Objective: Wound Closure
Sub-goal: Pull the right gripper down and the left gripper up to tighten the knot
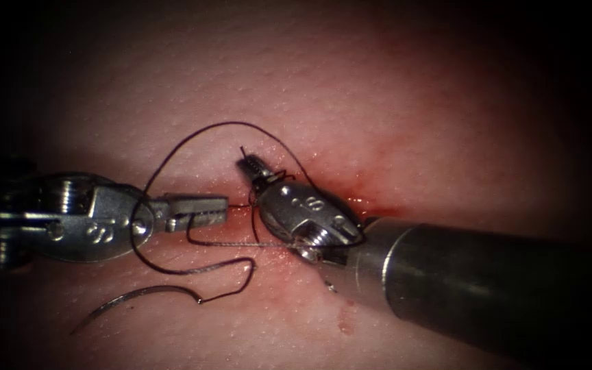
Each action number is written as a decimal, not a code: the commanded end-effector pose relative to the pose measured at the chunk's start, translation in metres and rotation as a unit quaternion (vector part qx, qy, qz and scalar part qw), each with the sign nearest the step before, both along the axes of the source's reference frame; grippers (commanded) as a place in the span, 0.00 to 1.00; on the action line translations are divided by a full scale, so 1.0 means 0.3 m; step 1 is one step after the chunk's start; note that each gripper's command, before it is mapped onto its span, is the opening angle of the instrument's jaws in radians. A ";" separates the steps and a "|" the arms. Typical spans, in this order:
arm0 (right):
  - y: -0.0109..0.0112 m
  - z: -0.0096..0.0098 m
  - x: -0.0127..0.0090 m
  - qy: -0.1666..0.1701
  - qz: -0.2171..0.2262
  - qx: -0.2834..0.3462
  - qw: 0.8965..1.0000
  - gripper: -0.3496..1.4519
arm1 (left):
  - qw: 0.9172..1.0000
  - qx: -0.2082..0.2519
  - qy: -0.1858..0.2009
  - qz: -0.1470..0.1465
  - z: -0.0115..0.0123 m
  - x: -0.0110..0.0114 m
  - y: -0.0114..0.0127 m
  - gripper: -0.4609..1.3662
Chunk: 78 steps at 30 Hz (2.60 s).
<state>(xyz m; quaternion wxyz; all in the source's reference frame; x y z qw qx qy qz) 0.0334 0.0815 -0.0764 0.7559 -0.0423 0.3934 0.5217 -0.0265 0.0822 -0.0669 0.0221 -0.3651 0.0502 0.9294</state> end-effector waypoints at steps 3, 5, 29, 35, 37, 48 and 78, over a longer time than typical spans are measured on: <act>-0.0005 -0.0006 -0.0005 0.002 0.001 -0.002 1.000 0.00 | 1.000 0.004 0.001 0.007 0.0008 0.0001 -0.0010 0.06; -0.0007 -0.0011 -0.0006 -0.001 0.009 -0.011 1.000 0.00 | 1.000 0.003 0.001 0.007 0.0013 0.0002 -0.0014 0.06; -0.0096 -0.0143 -0.0079 0.015 -0.005 -0.046 0.999 0.00 | 0.998 -0.030 0.048 0.021 0.0036 0.0009 0.0144 0.06; -0.0141 -0.0158 -0.0094 0.016 -0.010 -0.051 0.999 0.00 | 0.978 -0.158 0.121 0.065 0.0039 -0.0004 0.0145 0.06; -0.0146 -0.0162 -0.0094 0.016 -0.009 -0.051 0.999 0.00 | 0.975 -0.171 0.137 0.045 0.0033 -0.0009 0.0152 0.06; -0.0213 -0.0217 -0.0096 0.018 -0.015 -0.056 0.998 0.00 | 0.954 -0.233 0.186 -0.007 -0.0086 0.0014 0.0269 0.06; -0.0425 -0.0279 -0.0133 0.025 -0.038 -0.081 0.996 0.00 | 0.910 -0.339 0.233 0.052 -0.0158 -0.0128 0.0419 0.06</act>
